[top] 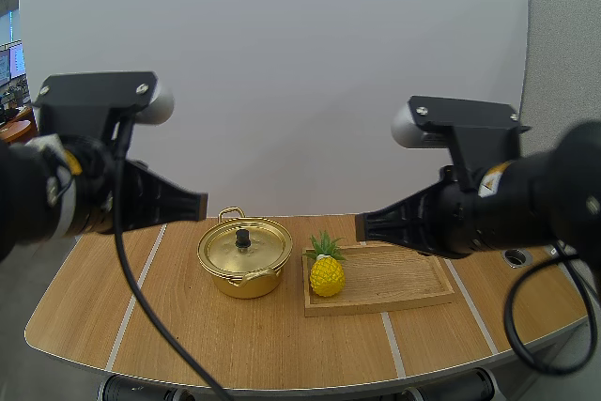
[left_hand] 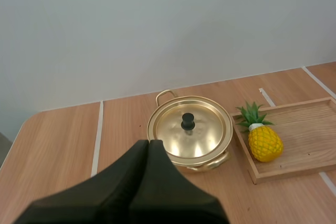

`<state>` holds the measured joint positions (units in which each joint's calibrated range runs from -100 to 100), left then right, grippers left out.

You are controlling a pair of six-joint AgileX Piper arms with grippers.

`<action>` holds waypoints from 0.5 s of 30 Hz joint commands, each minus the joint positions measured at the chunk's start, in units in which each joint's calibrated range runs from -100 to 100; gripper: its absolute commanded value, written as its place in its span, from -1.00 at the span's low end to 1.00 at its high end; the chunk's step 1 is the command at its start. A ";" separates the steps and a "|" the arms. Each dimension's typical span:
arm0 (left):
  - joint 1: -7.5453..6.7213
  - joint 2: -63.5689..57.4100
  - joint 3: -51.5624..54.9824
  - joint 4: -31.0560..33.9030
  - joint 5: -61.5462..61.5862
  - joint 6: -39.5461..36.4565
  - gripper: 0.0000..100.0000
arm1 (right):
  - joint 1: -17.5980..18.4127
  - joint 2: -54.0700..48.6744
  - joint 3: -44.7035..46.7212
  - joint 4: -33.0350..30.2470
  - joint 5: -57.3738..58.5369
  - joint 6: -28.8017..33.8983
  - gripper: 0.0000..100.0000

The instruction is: Open the pot, put the pineapple inside, and close it

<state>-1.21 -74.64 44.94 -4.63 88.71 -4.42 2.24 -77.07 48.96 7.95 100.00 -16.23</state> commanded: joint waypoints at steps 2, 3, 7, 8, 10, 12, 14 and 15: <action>0.10 4.68 0.21 -4.79 -4.26 3.68 -1.00 | -0.27 6.03 -0.33 0.22 0.00 -0.91 -1.00; 0.10 5.85 0.21 -5.67 -4.64 4.29 -1.00 | -0.27 7.73 -0.33 0.22 0.00 -0.91 -1.00; 0.10 10.33 0.21 -7.40 -5.93 6.51 -1.00 | -0.27 13.83 -0.33 0.22 0.00 -1.85 -1.00; 0.10 11.21 0.21 -7.40 -5.93 6.76 -1.00 | -0.27 15.07 -0.33 0.22 0.00 -2.66 -1.00; 0.10 13.37 0.21 -7.40 -5.93 7.56 -1.00 | -0.27 17.08 -0.33 0.22 0.00 -3.15 -1.00; 0.10 15.16 0.21 -7.40 -5.93 7.56 -1.00 | -0.27 18.61 -0.33 0.22 0.00 -3.15 -1.00; 0.10 16.40 0.21 -7.40 -6.08 7.56 -1.00 | -0.27 19.76 -0.33 0.22 0.00 -3.15 -1.00; 0.10 17.15 0.21 -7.40 -6.08 7.56 -0.96 | -0.27 20.06 -0.33 0.22 0.00 -3.15 -1.00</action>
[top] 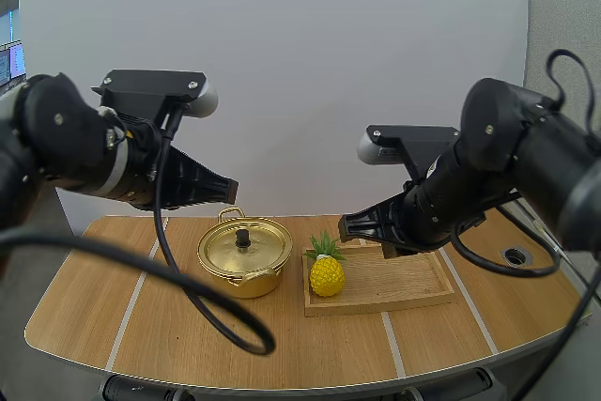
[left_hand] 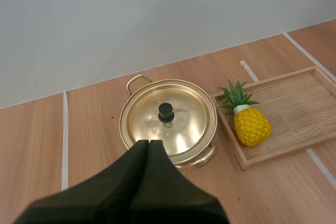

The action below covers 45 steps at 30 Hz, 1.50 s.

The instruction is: Open the pot, put the pineapple inside, and close it

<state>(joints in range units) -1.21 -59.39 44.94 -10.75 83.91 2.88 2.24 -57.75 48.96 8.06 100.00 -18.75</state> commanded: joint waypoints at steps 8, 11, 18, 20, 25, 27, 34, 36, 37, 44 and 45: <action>0.10 3.55 0.21 -1.28 -1.34 0.33 0.14 | -0.27 0.65 -0.33 0.21 -0.33 -0.64 -0.05; 0.10 3.55 0.21 -1.28 -1.33 2.68 0.89 | -0.27 0.65 -0.33 0.21 -2.69 -0.64 0.47; 0.10 3.55 0.21 -1.28 1.49 8.20 1.00 | -0.27 0.65 -0.33 0.21 -7.02 -0.64 1.00; 0.10 3.55 0.21 -1.28 2.28 9.06 1.00 | -0.27 0.65 -0.33 0.21 -7.67 -0.52 1.00; 0.10 3.55 0.21 -1.28 1.33 9.73 1.00 | -0.27 0.65 -0.33 0.21 -12.01 0.08 1.00; 0.10 3.55 0.21 -1.42 0.47 10.74 1.00 | -0.27 0.65 -0.33 0.21 -15.58 0.08 1.00; 0.10 3.55 0.21 -2.94 -2.65 12.89 1.00 | -0.27 0.65 -0.33 0.21 -20.85 0.08 1.00; 0.10 3.98 0.21 -4.48 -3.43 14.22 1.00 | -0.27 0.65 -0.33 0.21 -21.38 0.08 1.00; 0.10 3.98 0.21 -5.12 -3.61 14.84 1.00 | -0.27 0.65 -0.33 0.21 -21.38 0.08 1.00; 0.10 10.80 0.31 -9.08 -6.90 20.51 1.00 | -0.27 0.65 -0.33 0.21 -21.38 0.08 1.00; 0.10 12.35 0.31 -9.78 -8.31 21.35 1.00 | -0.27 0.65 -0.33 0.21 -21.38 0.08 1.00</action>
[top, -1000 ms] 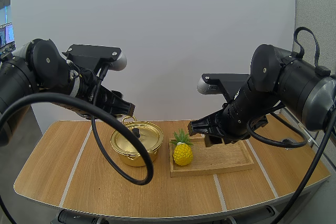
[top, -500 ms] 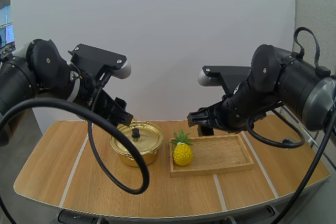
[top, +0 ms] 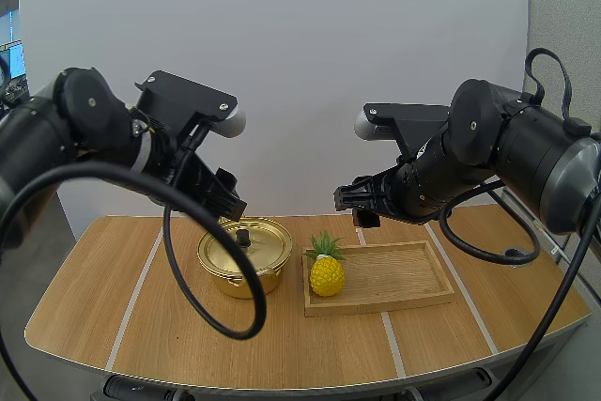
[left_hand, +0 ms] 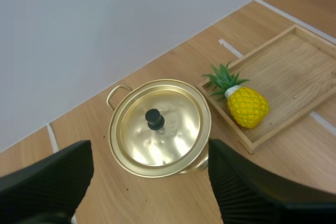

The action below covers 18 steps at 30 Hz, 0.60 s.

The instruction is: Open the pot, put the pineapple inside, and close it

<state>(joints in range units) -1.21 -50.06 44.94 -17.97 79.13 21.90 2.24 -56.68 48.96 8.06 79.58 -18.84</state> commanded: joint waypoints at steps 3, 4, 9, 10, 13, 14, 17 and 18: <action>0.10 7.32 0.31 -3.68 -8.56 3.65 1.00 | -0.27 -0.42 -0.33 0.21 -0.96 0.17 1.00; 0.10 8.96 0.31 -4.09 -10.84 3.65 1.00 | -0.27 -0.42 -0.33 0.21 -0.96 0.17 1.00; 0.10 16.50 0.31 -4.52 -20.12 5.91 1.00 | -0.27 -0.42 -0.33 0.21 -0.96 0.17 1.00; 0.10 18.12 0.15 -5.19 -20.12 7.81 1.00 | -0.27 -0.42 -0.33 0.21 -0.96 0.17 1.00; 0.02 22.63 -0.42 -8.33 -19.96 11.02 1.00 | -0.27 -0.42 -0.33 0.21 -0.96 0.17 1.00; -0.05 24.14 -0.60 -8.95 -19.96 11.88 1.00 | -0.27 -0.42 -0.33 0.21 -0.96 0.17 1.00; -0.11 28.34 -1.46 -9.27 -20.31 12.66 1.00 | -0.27 -0.42 -0.33 0.21 -0.96 0.17 1.00; -0.11 29.74 -1.78 -9.27 -20.58 12.66 1.00 | -0.27 -0.42 -0.33 0.21 -0.96 0.17 1.00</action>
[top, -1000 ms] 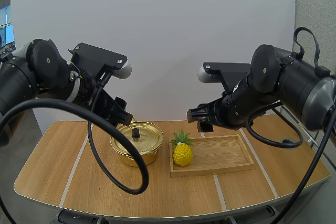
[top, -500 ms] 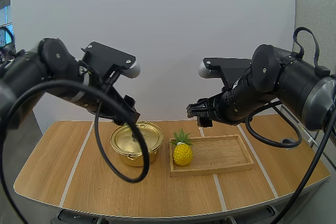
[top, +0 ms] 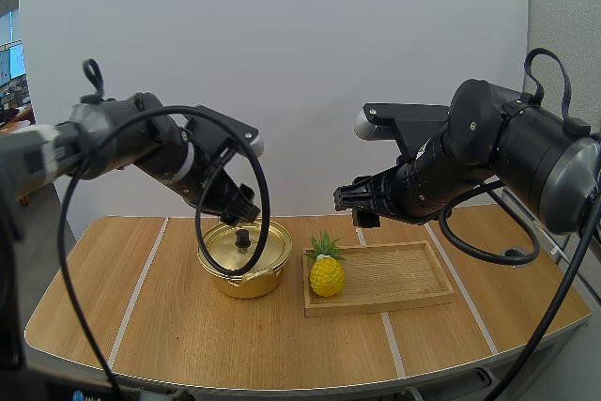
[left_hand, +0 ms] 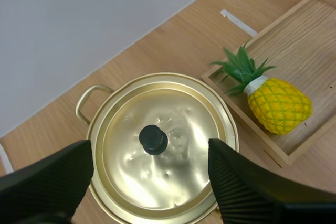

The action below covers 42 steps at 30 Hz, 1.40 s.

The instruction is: Open the pot, put the pineapple inside, and close it

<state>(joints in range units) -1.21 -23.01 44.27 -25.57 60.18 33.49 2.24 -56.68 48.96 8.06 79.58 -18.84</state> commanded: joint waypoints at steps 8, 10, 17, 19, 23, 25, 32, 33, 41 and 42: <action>-0.16 11.63 -3.53 -2.81 -5.86 3.18 1.00 | -0.27 -0.42 -0.33 0.21 -0.96 0.17 1.00; -0.16 13.55 -4.43 -3.41 -6.21 3.27 1.00 | -0.27 -0.42 -0.33 0.21 -0.96 0.17 1.00; -0.16 18.10 -6.38 -5.69 -7.06 4.19 1.00 | -0.27 -0.42 -0.33 0.21 -3.34 0.17 1.00; -0.16 18.92 -6.38 -6.16 -7.06 4.68 1.00 | -0.27 -0.42 -0.33 0.21 -4.62 0.17 1.00; -0.16 19.87 -6.38 -6.39 -7.64 5.42 1.00 | -0.27 -0.42 -0.33 0.21 -5.07 0.17 1.00; -0.16 20.51 -6.38 -6.63 -8.68 5.87 1.00 | -0.27 -0.42 -0.33 0.21 -5.07 0.17 1.00; -0.16 22.69 -6.38 -6.76 -9.05 6.35 1.00 | -0.27 -0.42 -0.33 0.21 -5.07 0.17 1.00; -0.16 23.01 -6.38 -6.76 -9.05 6.35 1.00 | -0.27 -0.42 -0.33 0.21 -5.07 0.17 1.00; -0.16 23.15 -6.38 -6.63 -8.18 6.35 0.99 | -0.27 -0.42 -0.33 0.21 -5.07 0.17 1.00; -0.16 23.15 -6.38 -6.54 -7.65 6.35 0.60 | -0.27 -0.42 -0.33 0.21 -5.07 0.17 1.00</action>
<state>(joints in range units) -1.21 0.02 38.29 -31.08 51.71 39.47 2.24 -56.68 48.96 8.06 75.57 -18.84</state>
